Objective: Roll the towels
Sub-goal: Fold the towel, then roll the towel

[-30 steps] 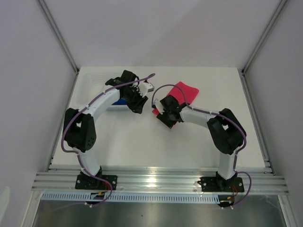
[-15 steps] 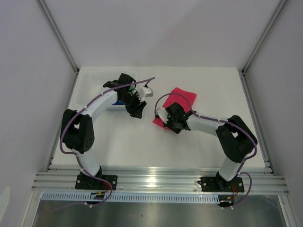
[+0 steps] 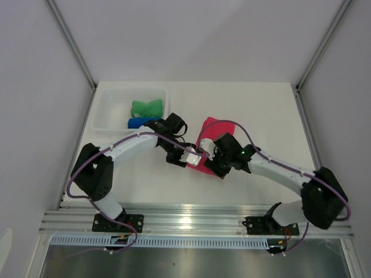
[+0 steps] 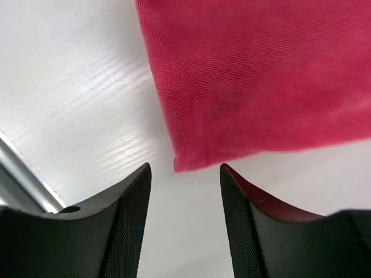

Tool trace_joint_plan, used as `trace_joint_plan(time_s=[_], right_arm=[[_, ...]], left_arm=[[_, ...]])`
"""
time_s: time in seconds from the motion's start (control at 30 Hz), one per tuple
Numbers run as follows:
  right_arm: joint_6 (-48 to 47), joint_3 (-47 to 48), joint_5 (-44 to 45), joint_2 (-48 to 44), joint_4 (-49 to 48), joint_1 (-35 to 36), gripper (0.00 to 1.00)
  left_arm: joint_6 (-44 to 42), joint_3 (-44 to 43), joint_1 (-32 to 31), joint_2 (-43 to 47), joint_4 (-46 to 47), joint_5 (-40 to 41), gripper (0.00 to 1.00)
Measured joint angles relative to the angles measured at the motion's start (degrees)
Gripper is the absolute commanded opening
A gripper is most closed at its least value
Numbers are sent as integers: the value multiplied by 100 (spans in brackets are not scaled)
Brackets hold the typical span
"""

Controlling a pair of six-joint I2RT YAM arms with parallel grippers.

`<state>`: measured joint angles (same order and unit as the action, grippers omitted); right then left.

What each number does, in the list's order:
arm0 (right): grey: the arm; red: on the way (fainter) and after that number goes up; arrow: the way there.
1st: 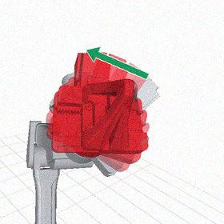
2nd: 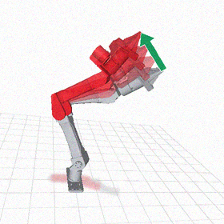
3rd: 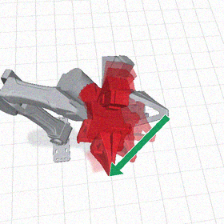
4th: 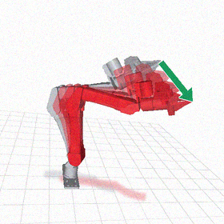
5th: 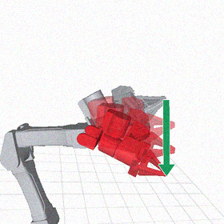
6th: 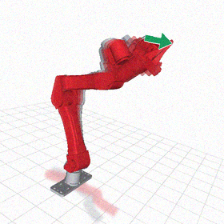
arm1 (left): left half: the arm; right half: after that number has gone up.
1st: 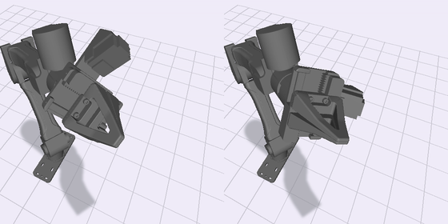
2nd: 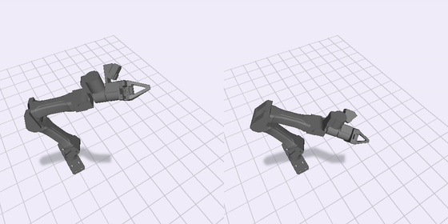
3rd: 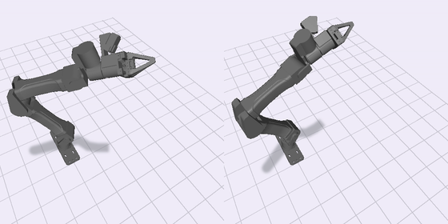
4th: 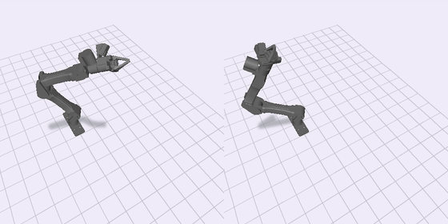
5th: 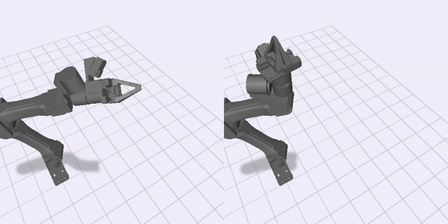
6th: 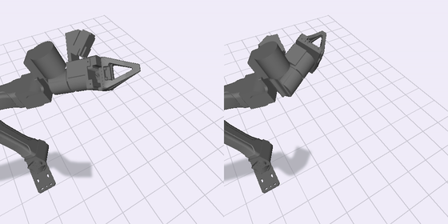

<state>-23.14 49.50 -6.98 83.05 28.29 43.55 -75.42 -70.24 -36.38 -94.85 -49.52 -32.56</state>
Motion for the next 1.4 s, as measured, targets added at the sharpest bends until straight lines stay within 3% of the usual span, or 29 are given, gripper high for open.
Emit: trace_joint_plan(time_s=[0.3, 0.53, 0.77, 0.93, 1.13, 1.27, 1.4], right_arm=[[1823, -715, -466, -2417, -278, -295, 58], [3554, -1093, -737, -2470, -330, -2273, 54], [4229, -1344, -1016, -2437, -389, -2542, 52], [4256, -1394, -1355, -2437, -584, -2542, 53], [3884, -1399, -1818, -2492, -822, -2555, 55], [3193, -1298, -2079, -2520, -962, -2570, 56], [1707, -1239, -2426, -2636, -1091, -2640, 57]], left_arm=[[-1215, 319, -664, -33, 542, 164, 66], [-1620, 402, -713, -664, 887, 490, 65], [-1615, 378, -713, -988, 1239, 859, 55], [-1587, 385, -713, -1049, 1493, 1143, 37], [-1456, 378, -713, -1117, 1624, 1353, 1], [-1139, 260, -710, -1176, 1554, 1375, 1], [-289, -402, -632, -1436, 986, 1102, 1]])
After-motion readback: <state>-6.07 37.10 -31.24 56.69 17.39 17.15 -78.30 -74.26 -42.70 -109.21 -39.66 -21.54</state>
